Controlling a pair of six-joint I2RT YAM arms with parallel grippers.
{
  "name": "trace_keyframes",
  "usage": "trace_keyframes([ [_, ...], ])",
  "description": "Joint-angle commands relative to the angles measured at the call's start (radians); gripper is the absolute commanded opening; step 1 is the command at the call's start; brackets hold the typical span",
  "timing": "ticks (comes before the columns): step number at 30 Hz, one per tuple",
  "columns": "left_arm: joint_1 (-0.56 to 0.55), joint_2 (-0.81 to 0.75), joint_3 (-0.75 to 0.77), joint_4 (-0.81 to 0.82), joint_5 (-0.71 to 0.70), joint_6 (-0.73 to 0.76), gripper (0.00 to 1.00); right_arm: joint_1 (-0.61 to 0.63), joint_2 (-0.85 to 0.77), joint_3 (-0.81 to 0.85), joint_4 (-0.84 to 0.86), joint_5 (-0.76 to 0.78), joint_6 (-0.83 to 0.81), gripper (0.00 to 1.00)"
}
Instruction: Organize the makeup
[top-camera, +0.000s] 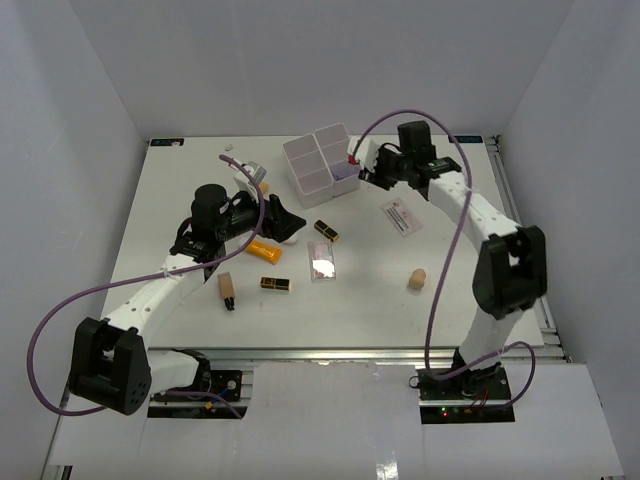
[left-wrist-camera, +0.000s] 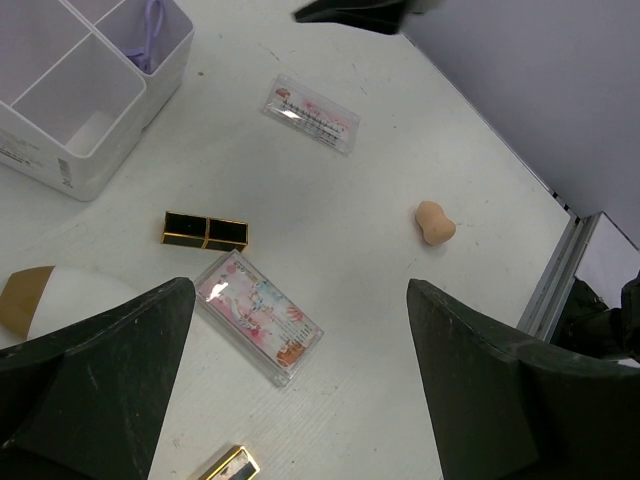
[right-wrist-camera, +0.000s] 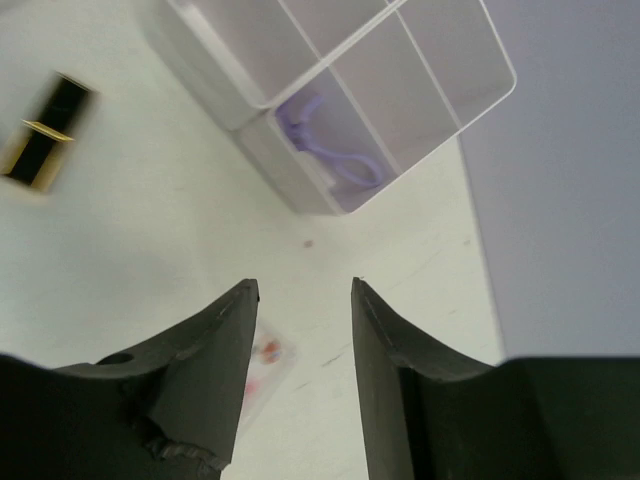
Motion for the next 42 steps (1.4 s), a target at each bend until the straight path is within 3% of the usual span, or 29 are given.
trace_keyframes([
  [1, 0.005, 0.016, 0.01, 0.024, 0.03, -0.027, 0.98, -0.082, -0.304, -0.223, -0.082, -0.286, 0.313, 0.5],
  [6, -0.026, 0.095, 0.021, 0.01, 0.012, -0.074, 0.98, -0.263, -0.637, -0.535, -0.123, -0.517, 0.455, 0.55],
  [8, -0.056, 0.131, 0.04, -0.027, -0.023, -0.086, 0.98, -0.303, -0.702, -0.6, -0.147, -0.561, 0.468, 0.57],
  [13, -0.194, 0.181, 0.09, -0.187, -0.223, -0.185, 0.98, -0.358, -0.893, -0.751, -0.176, -0.616, 0.508, 0.63],
  [21, -0.31, 0.13, 0.088, -0.487, -0.519, -0.318, 0.98, -0.477, -0.992, -0.891, -0.217, -0.798, 0.418, 0.7],
  [30, -0.345, -0.059, -0.023, -0.65, -0.642, -0.605, 0.98, -0.505, -1.05, -0.902, -0.244, -0.839, 0.388, 0.71],
  [39, -0.359, -0.028, 0.067, -0.836, -0.793, -0.815, 0.98, -0.521, -1.052, -0.904, -0.243, -0.83, 0.398, 0.72],
  [42, -0.36, -0.01, 0.09, -0.939, -0.838, -0.956, 0.98, -0.53, -1.05, -0.904, -0.242, -0.821, 0.403, 0.72],
])
